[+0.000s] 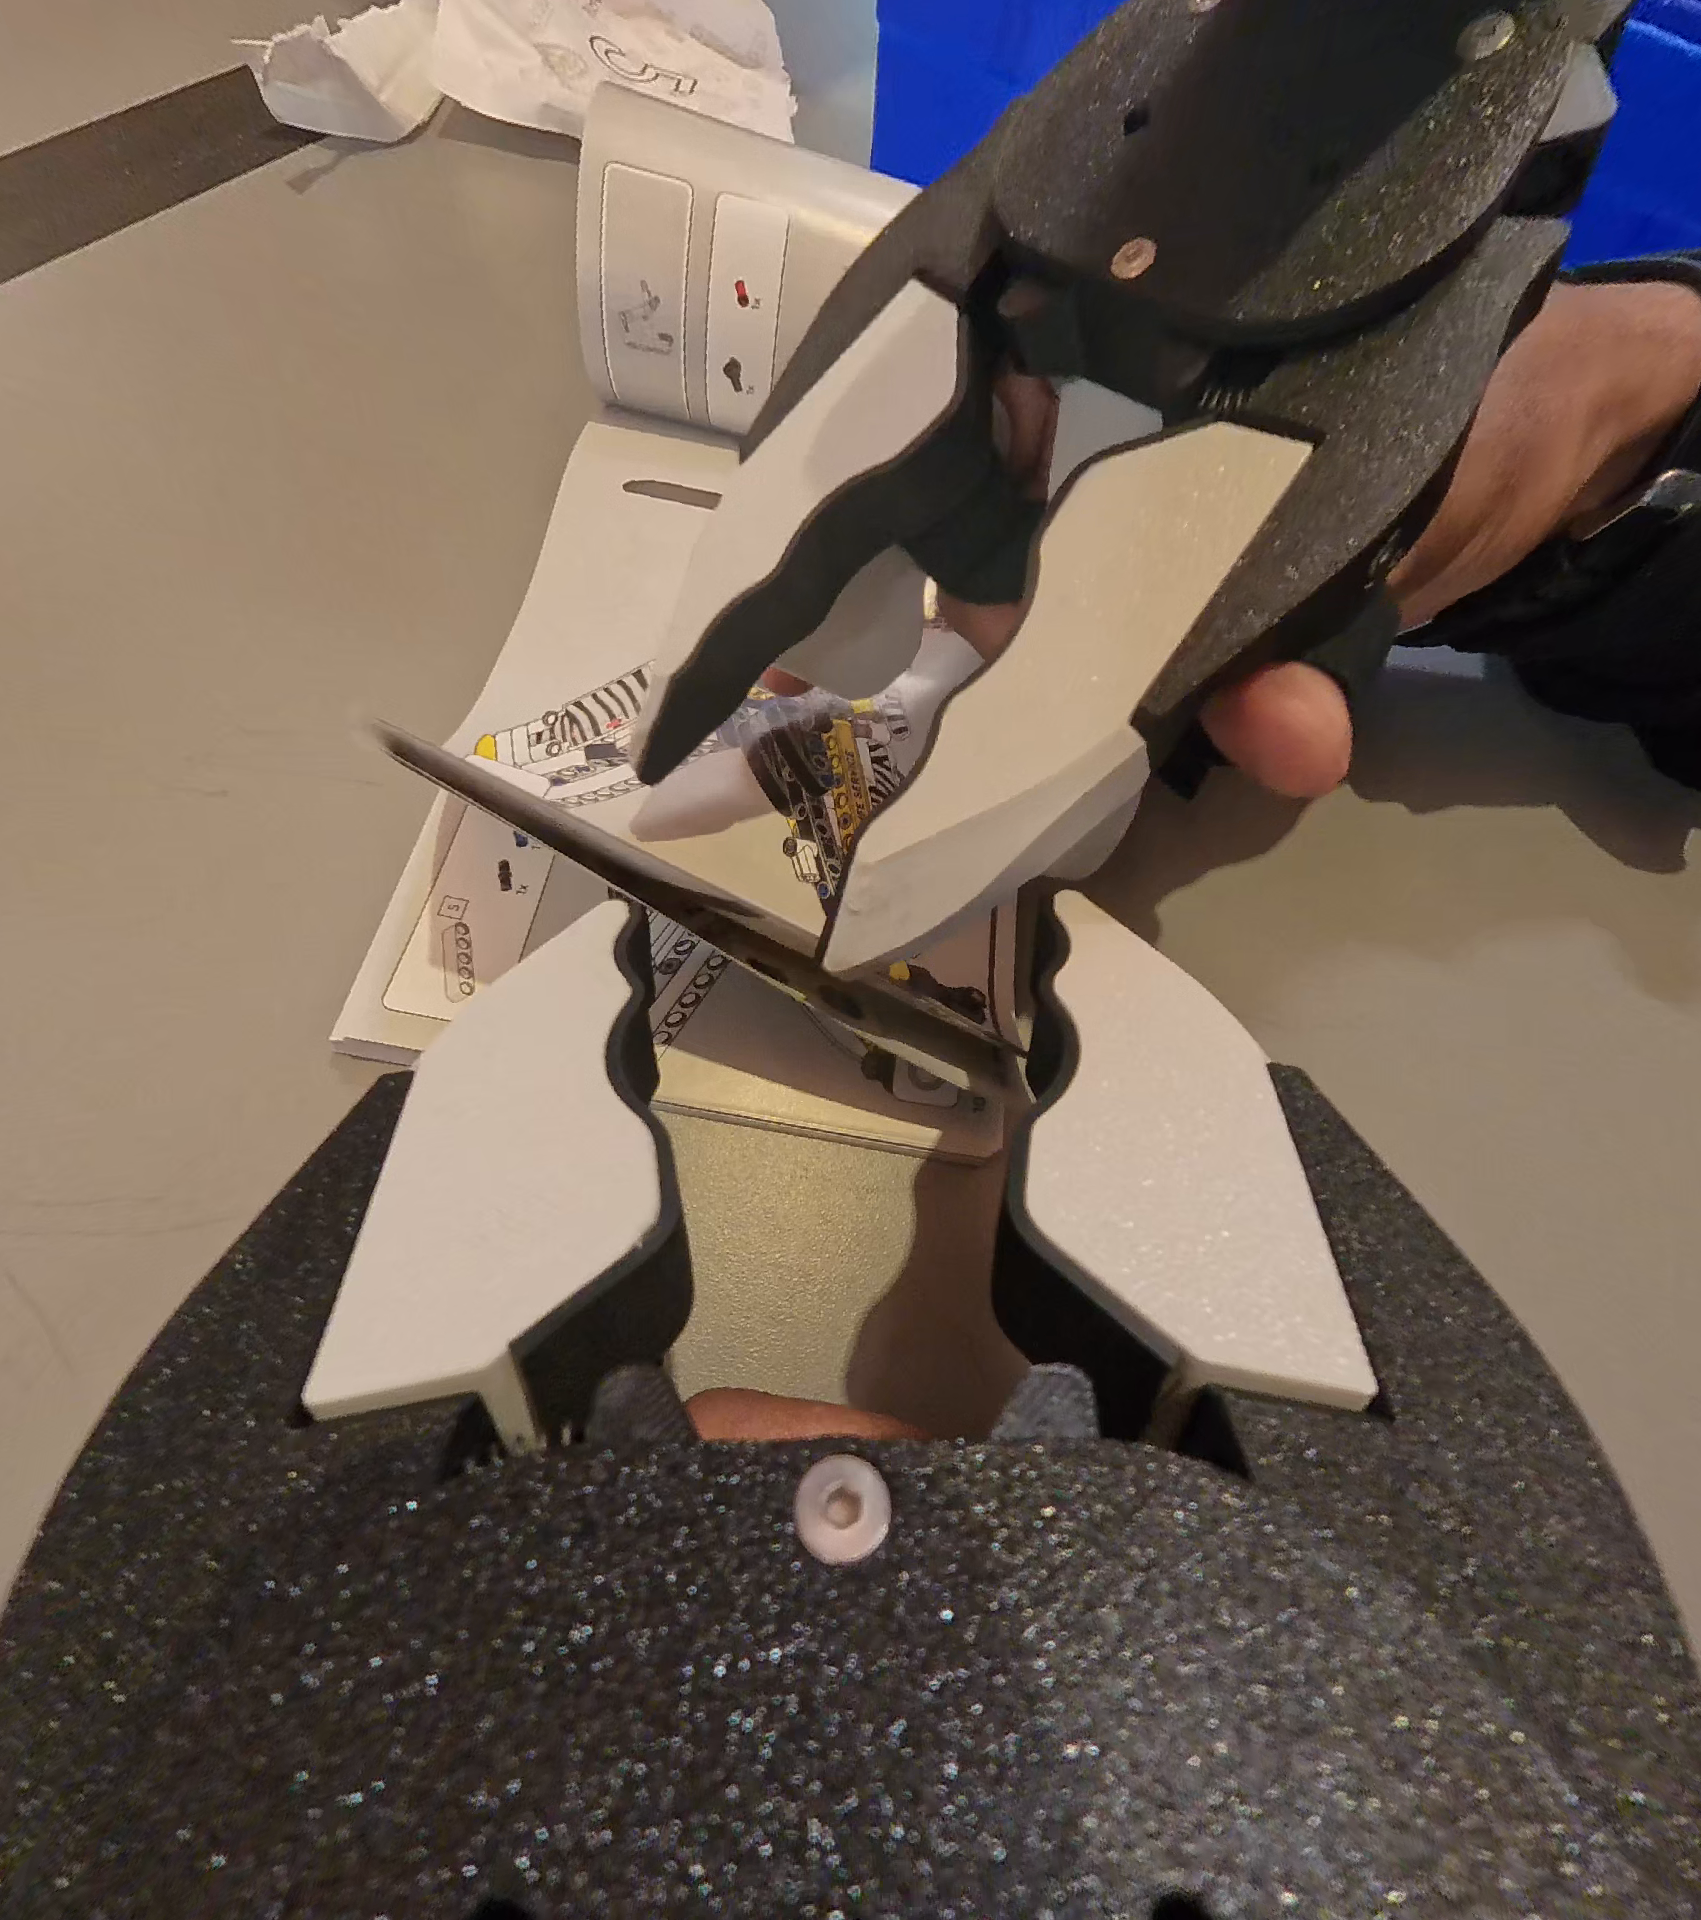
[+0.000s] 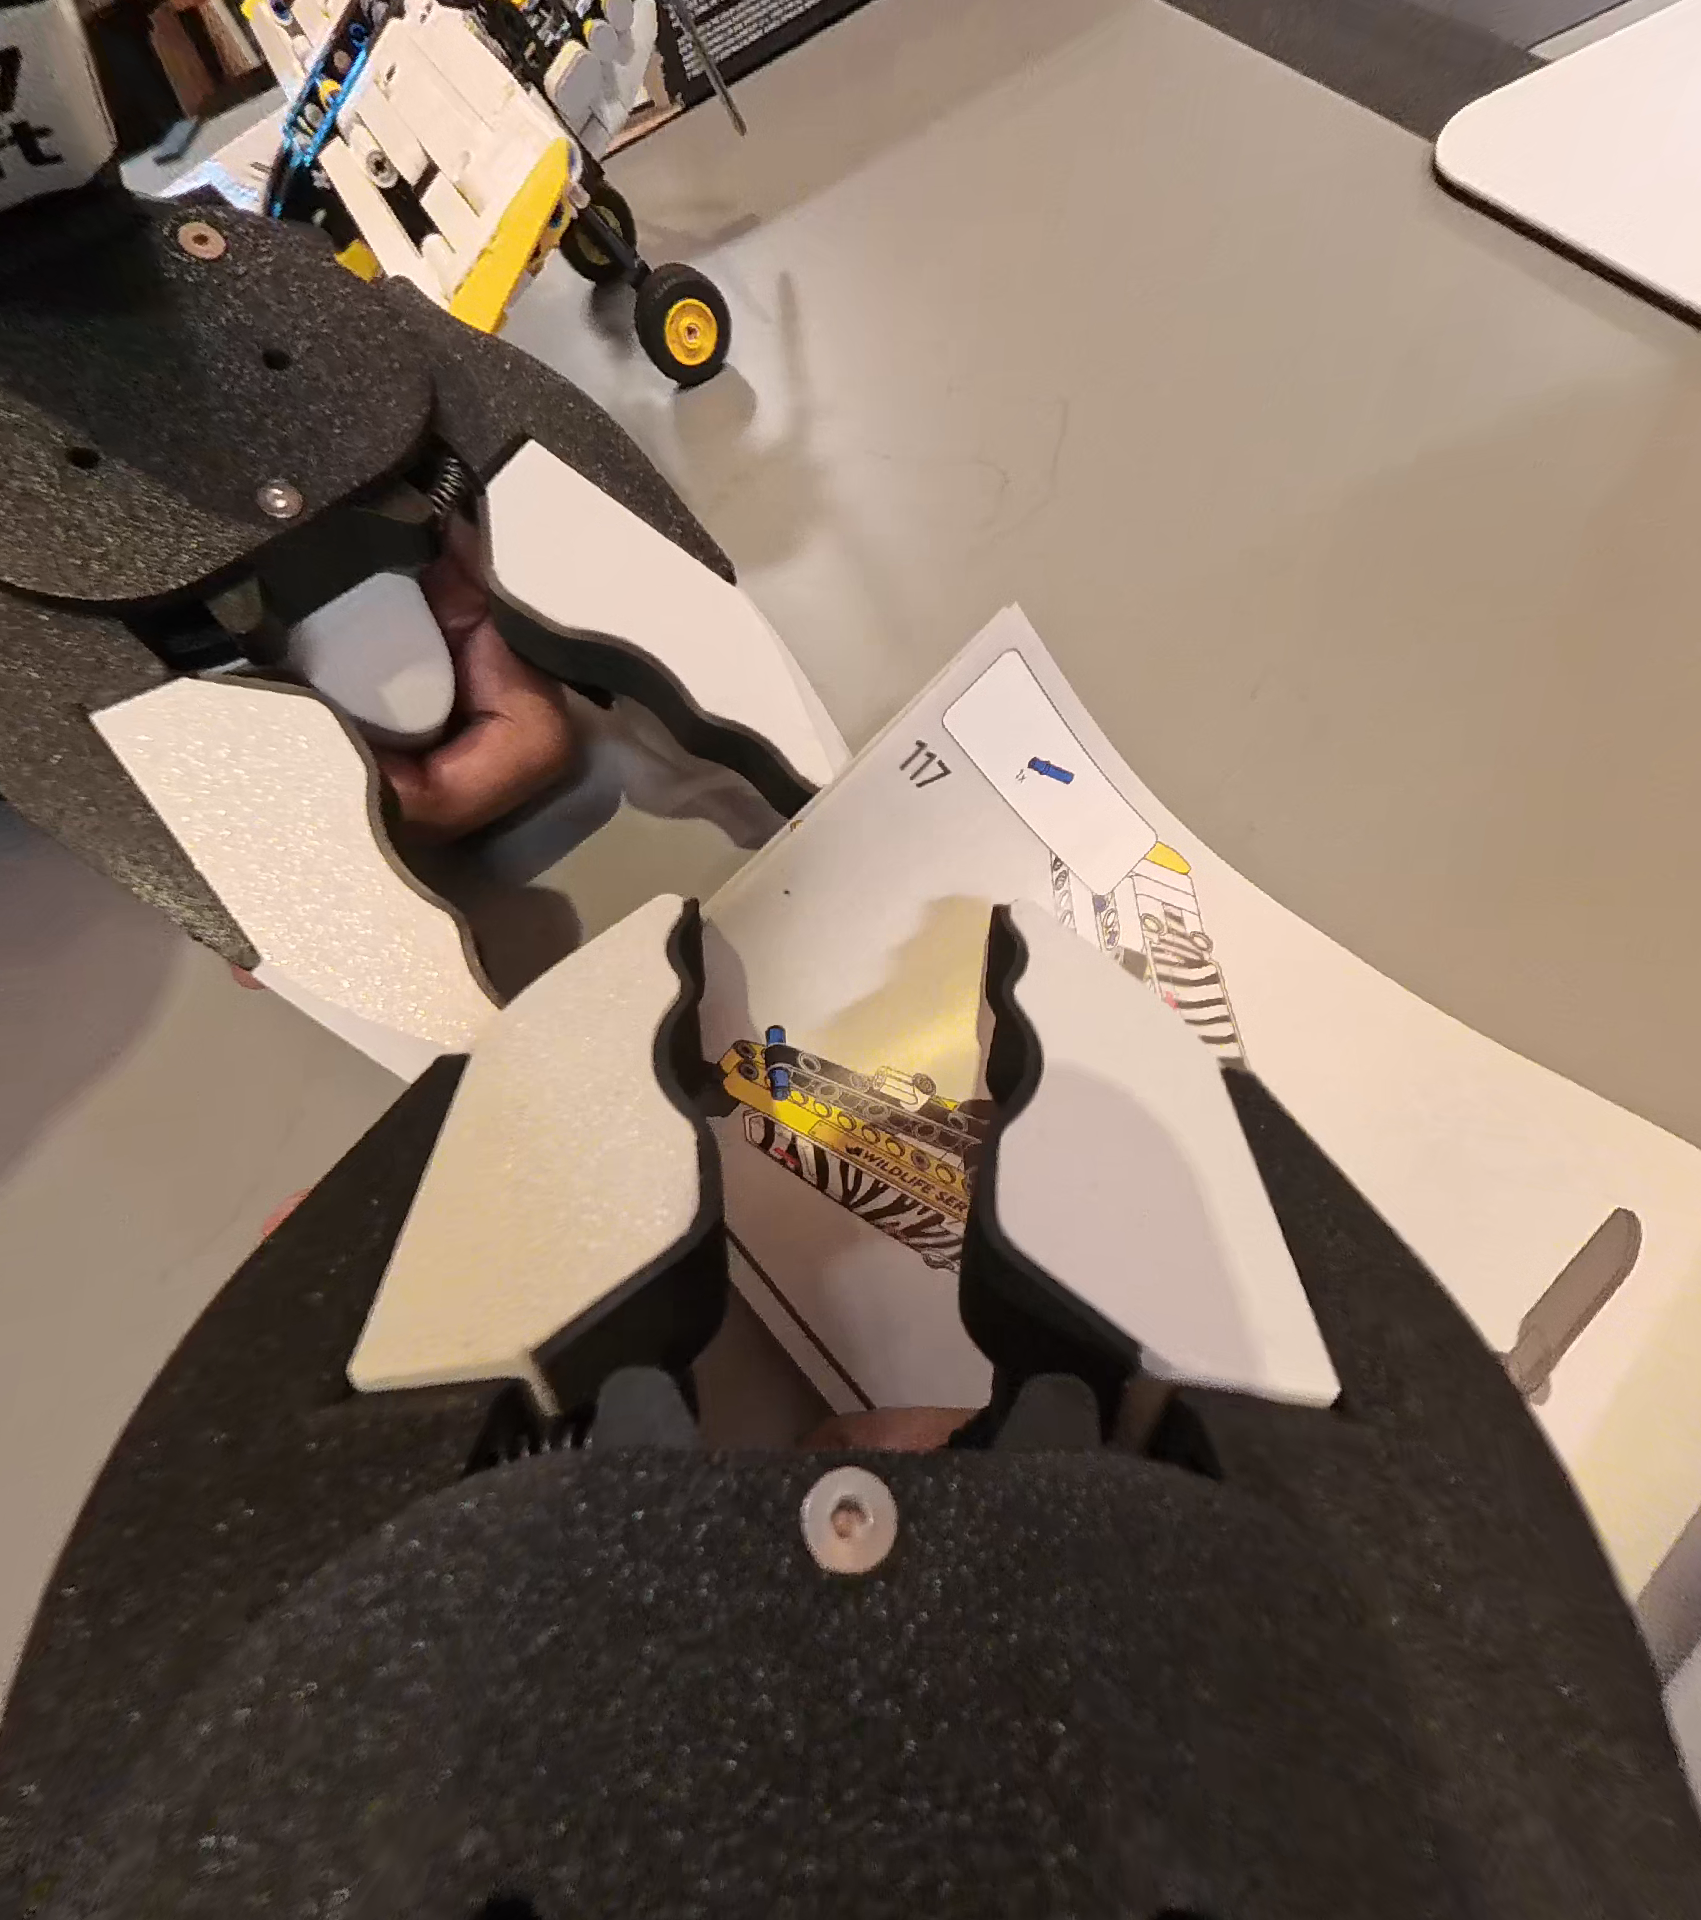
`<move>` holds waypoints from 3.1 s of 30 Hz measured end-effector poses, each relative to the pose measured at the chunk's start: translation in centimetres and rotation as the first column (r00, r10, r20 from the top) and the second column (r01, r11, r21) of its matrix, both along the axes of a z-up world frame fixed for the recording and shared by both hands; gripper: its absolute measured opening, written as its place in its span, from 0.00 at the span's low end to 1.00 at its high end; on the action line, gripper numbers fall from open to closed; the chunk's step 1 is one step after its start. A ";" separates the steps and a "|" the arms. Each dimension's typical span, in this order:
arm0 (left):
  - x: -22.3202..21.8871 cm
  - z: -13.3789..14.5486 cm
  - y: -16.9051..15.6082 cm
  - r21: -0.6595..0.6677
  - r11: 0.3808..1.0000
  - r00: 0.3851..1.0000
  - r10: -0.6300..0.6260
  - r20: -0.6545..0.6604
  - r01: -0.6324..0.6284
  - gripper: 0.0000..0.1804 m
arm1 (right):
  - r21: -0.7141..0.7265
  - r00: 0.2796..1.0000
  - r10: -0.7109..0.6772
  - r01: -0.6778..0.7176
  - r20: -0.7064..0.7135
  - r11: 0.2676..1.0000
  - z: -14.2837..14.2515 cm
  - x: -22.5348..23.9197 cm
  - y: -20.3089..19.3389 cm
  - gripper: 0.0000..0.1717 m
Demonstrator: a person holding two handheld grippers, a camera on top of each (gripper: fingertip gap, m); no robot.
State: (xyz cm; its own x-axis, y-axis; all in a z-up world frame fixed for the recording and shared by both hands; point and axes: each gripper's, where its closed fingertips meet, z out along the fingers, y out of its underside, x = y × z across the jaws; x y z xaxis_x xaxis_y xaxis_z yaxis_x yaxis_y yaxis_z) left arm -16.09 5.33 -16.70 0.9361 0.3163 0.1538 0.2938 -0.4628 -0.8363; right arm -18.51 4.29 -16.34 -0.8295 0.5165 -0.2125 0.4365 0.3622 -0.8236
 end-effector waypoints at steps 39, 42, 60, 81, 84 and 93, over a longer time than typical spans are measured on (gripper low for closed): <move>-0.9 0.9 -1.0 -0.018 0.998 0.993 0.065 -0.095 -0.067 0.39 | -0.090 0.981 -0.028 0.046 0.194 0.995 -0.3 0.1 1.1 0.26; -0.4 1.1 -0.7 0.009 0.999 0.995 0.044 -0.093 -0.043 0.37 | -0.092 0.980 -0.030 0.049 0.196 0.995 -0.3 0.1 1.2 0.26; -0.1 -1.2 -1.1 -0.128 0.991 0.993 -0.040 -0.115 0.025 0.34 | -0.099 0.979 -0.035 0.055 0.201 0.994 -0.3 0.1 1.2 0.26; -0.2 -1.8 -0.8 -0.171 0.985 0.993 -0.049 -0.104 0.031 0.32 | -0.115 0.982 0.011 0.011 0.188 0.993 0.6 0.9 0.5 0.29; -0.1 -1.7 -0.8 -0.168 0.985 0.992 -0.054 -0.116 0.034 0.32 | -0.119 0.983 0.007 0.014 0.182 0.993 0.8 0.8 0.5 0.29; 0.0 -1.7 -0.6 -0.174 0.984 0.988 -0.067 -0.142 0.042 0.31 | -0.103 0.984 0.003 0.016 0.180 0.995 0.5 1.0 -0.3 0.29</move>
State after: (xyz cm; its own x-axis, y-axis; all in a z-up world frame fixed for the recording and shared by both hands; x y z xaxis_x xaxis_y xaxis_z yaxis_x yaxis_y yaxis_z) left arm -16.05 4.71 -18.38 0.9610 0.2739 -0.0376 0.1445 -0.6135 -0.7764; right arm -17.47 3.97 -15.79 -0.7697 0.4893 -0.4100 0.5826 0.2759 -0.7645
